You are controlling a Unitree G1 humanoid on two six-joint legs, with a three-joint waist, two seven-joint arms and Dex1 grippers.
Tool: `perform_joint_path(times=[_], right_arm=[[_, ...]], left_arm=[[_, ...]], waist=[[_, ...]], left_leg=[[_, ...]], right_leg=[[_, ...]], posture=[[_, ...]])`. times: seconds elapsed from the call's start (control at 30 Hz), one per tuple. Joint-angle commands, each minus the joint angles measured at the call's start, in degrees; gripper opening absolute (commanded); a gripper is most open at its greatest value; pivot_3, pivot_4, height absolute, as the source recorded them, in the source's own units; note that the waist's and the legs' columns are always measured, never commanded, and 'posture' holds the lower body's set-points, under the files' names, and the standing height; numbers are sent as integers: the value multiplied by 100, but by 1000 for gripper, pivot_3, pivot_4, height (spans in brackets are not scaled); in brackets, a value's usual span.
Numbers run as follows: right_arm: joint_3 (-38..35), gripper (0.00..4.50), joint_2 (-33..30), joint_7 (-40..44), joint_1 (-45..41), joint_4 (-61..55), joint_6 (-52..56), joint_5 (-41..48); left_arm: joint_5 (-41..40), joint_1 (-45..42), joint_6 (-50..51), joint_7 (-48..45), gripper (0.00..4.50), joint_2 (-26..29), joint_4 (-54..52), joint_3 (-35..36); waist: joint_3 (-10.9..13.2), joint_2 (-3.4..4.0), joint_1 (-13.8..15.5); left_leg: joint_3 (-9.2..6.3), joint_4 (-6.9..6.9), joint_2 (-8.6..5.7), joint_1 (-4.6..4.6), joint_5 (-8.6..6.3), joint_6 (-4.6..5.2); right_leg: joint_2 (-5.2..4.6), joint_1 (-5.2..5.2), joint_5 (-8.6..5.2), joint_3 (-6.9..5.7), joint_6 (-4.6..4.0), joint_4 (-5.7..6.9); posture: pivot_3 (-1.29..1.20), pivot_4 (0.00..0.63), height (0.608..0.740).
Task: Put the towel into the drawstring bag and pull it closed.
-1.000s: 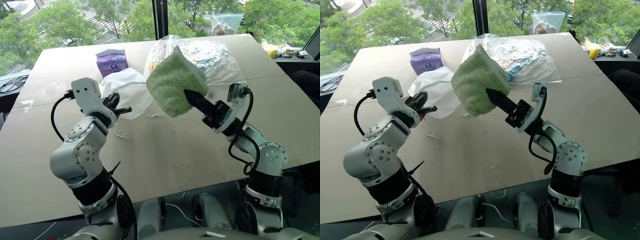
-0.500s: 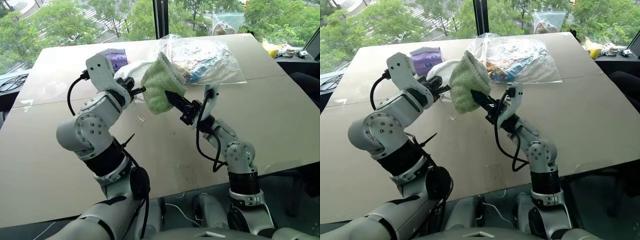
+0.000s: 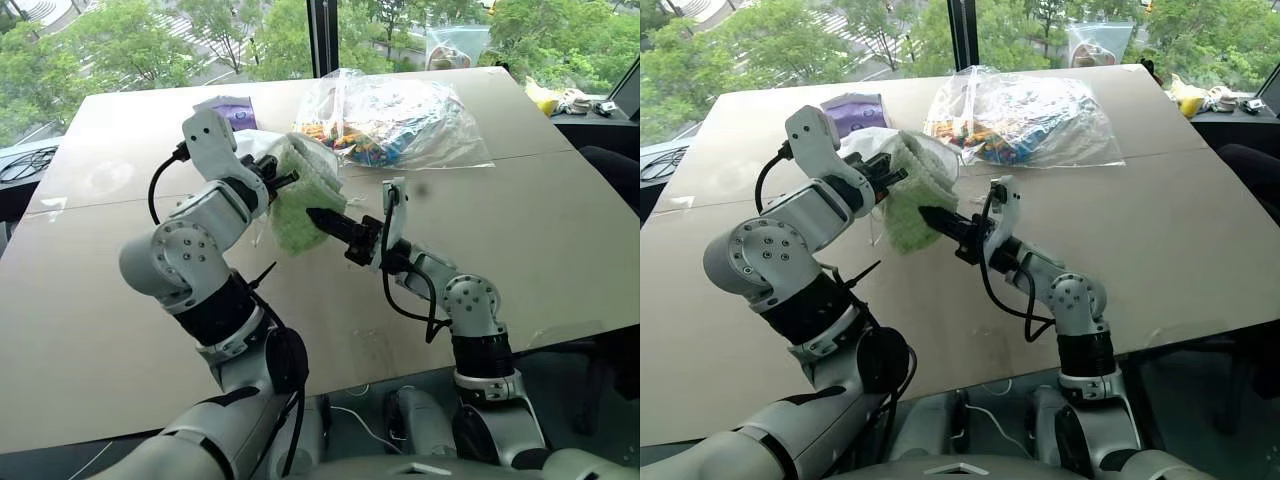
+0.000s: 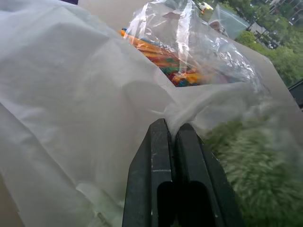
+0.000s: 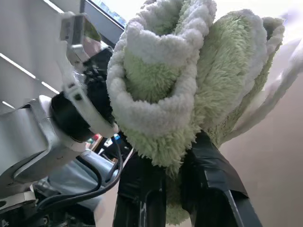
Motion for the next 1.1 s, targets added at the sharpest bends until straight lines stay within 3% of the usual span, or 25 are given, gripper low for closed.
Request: perform_joint_path(times=[0.03,0.37,0.53,0.77,0.83,1.0,1.1], right_arm=[[-519,61,345,-481,-383,316,136,479],[-1470,61,832,-1338,-1071,968,-636,1812],[-1428,61,964,-1552,-1242,994,-969,2562],[123,61,159,-1053,-948,624,-89,1735],[72,61,35,-893,-1024,699,-123,1635],[-1033,61,144,-1364,-1654,1640,-567,2103],[-547,61,-13,-1070,-1540,1328,-246,1626]], left_arm=[[-207,52,-66,-129,0,-41,-409,-62],[-632,552,239,-493,0,-156,-827,6],[-952,696,452,-837,0,-225,-816,-42],[-1666,846,46,-1671,0,169,-705,-225],[-1880,954,-44,-1880,0,281,-708,-236],[-2410,1350,-211,-2246,0,526,-879,-391],[-2612,1426,-333,-2197,0,552,-834,-367]], waist=[[0,0,4],[3,0,-10],[3,0,-13],[4,2,-101],[5,3,-109],[5,2,-50],[5,3,-37]], left_leg=[[1,0,0,-1,0,0],[0,-1,-1,-4,0,0],[0,0,-1,-4,0,1],[-4,-3,2,-4,0,1],[-5,-3,2,-4,0,1],[-5,11,0,-4,1,1],[-1,13,0,-4,0,1]], right_leg=[[0,0,0,0,0,0],[2,-2,0,1,1,-1],[2,-1,-9,1,19,-1],[8,-4,-1,2,3,0],[7,-4,-1,1,3,0],[1,5,1,2,2,0],[1,5,2,8,2,-1]], posture=[[0,150,740],[0,150,740],[0,150,740],[0,150,740],[0,150,740],[0,150,740],[0,150,740]])
